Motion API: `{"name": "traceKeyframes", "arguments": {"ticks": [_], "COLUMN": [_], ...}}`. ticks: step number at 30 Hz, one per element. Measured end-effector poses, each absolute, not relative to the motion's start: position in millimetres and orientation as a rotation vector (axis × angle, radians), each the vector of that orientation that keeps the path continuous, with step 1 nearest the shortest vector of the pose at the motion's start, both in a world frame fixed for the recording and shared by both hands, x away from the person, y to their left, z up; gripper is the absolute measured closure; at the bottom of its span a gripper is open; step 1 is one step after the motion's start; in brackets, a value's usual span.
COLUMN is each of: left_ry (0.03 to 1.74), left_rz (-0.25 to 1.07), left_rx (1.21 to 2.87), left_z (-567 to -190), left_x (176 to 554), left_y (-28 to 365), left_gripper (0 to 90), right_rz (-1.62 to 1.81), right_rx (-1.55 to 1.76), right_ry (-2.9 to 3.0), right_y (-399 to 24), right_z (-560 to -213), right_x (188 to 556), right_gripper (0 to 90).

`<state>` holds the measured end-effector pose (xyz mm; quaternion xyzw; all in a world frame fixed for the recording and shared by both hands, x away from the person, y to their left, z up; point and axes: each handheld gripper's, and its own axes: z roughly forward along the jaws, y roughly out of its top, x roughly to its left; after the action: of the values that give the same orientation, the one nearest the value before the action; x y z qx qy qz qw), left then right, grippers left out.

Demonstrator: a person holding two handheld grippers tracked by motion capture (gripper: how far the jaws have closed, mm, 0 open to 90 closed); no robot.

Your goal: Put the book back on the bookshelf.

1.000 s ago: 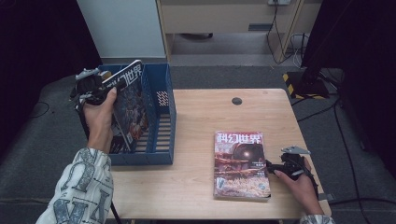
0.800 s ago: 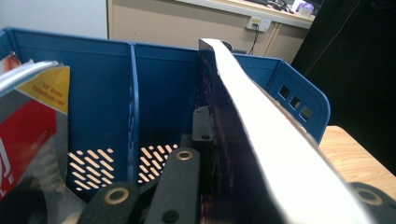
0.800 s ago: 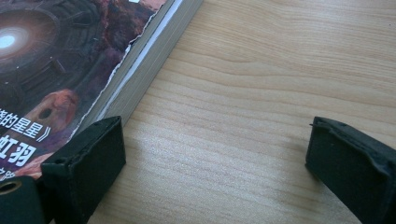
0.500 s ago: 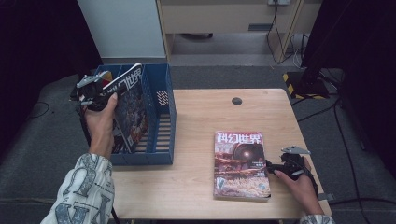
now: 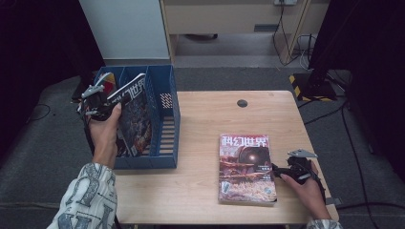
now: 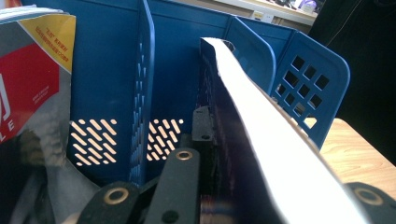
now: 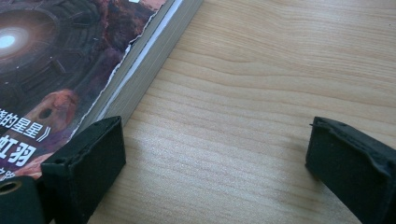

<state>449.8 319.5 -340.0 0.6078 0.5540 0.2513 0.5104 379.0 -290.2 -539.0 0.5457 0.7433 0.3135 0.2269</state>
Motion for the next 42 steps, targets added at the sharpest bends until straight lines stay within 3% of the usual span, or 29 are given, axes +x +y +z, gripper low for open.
{"name": "traceKeyframes", "arguments": {"ticks": [42], "left_ry": [1.45], "left_rz": [0.546], "left_rx": [1.627], "left_z": [-329], "left_x": [435], "left_y": [343], "left_gripper": [77.4], "right_rz": [0.863], "right_rx": [1.503], "right_ry": [2.048], "right_y": [-290], "right_z": [-539], "right_x": [379], "right_gripper": [5.0]}}
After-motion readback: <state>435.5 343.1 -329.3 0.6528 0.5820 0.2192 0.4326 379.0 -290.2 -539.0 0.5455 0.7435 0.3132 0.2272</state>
